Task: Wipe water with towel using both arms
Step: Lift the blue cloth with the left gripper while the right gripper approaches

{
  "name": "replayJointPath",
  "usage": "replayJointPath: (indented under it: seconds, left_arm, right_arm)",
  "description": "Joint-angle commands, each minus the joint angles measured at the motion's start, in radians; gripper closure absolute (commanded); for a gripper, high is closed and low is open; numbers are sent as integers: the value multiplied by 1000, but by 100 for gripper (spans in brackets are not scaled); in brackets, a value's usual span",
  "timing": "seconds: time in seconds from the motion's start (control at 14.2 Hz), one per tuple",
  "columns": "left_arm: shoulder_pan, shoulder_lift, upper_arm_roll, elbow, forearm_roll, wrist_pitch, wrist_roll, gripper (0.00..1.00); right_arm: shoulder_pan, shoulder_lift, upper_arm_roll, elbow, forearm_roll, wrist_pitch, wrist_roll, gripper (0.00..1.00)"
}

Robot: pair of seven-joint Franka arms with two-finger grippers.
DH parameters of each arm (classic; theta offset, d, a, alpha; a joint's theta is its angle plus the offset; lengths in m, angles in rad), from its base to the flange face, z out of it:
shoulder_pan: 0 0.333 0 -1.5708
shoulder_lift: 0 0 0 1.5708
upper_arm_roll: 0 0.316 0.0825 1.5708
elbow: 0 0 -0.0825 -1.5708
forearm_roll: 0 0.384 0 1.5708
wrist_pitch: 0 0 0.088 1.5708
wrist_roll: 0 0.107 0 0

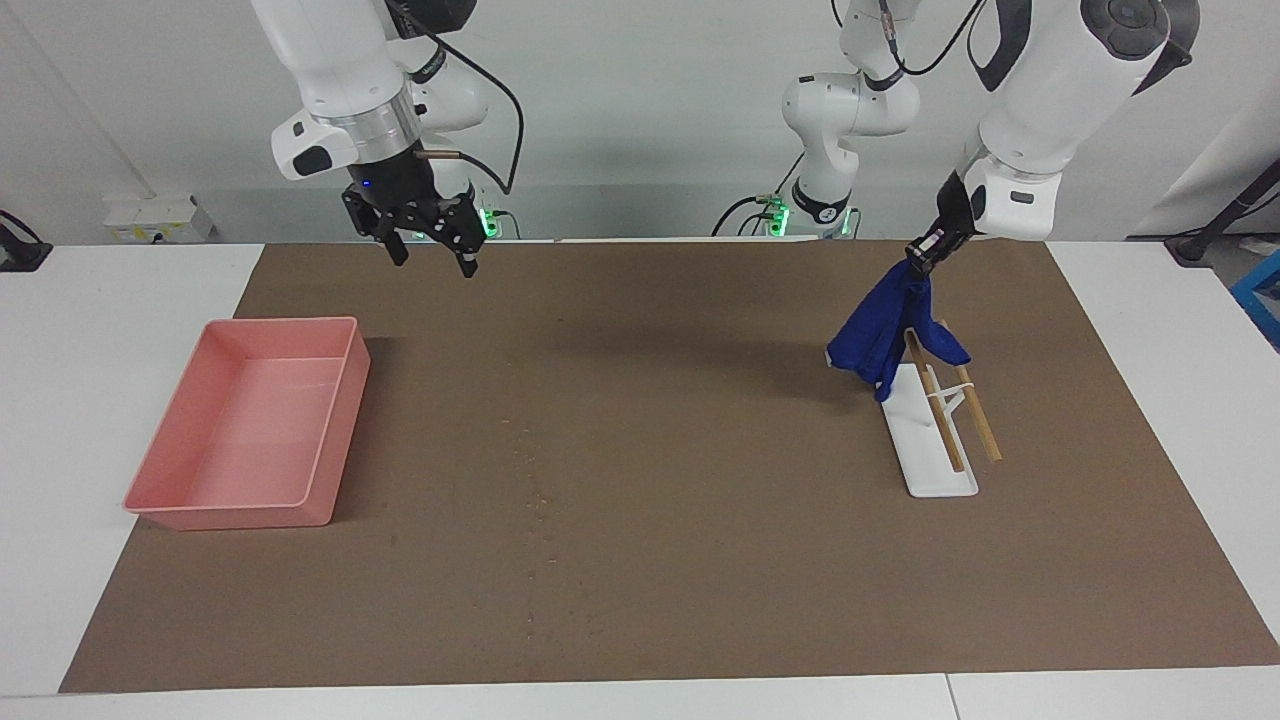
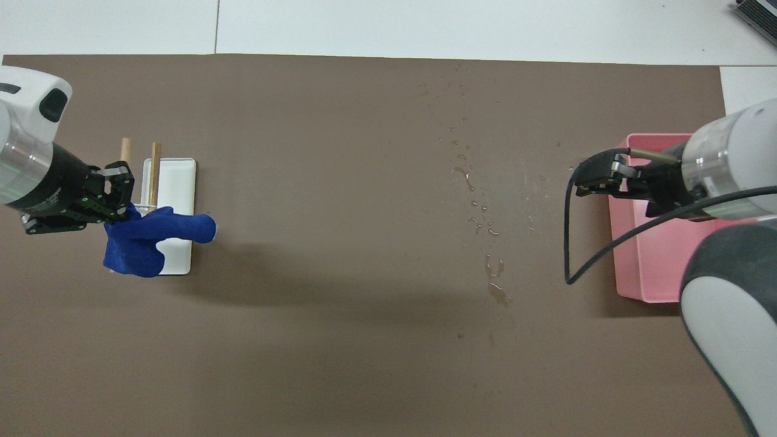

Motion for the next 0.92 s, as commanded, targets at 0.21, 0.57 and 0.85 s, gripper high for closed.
replayJointPath:
  seconds: [0.21,0.57,0.85]
  left_arm:
    - [-6,-5,-64,74,-93,-36,-286,100]
    - [-6,-11,-185,114,-122,41,-632,100]
    - [-11,-11,-237,114,-159,134,-870,100]
  right_arm:
    - [16,10,7,-23,170,89,295,0]
    - [92,52,7,-23,305,228,654,0]
    - [137,88,7,-25,394,272,818,0]
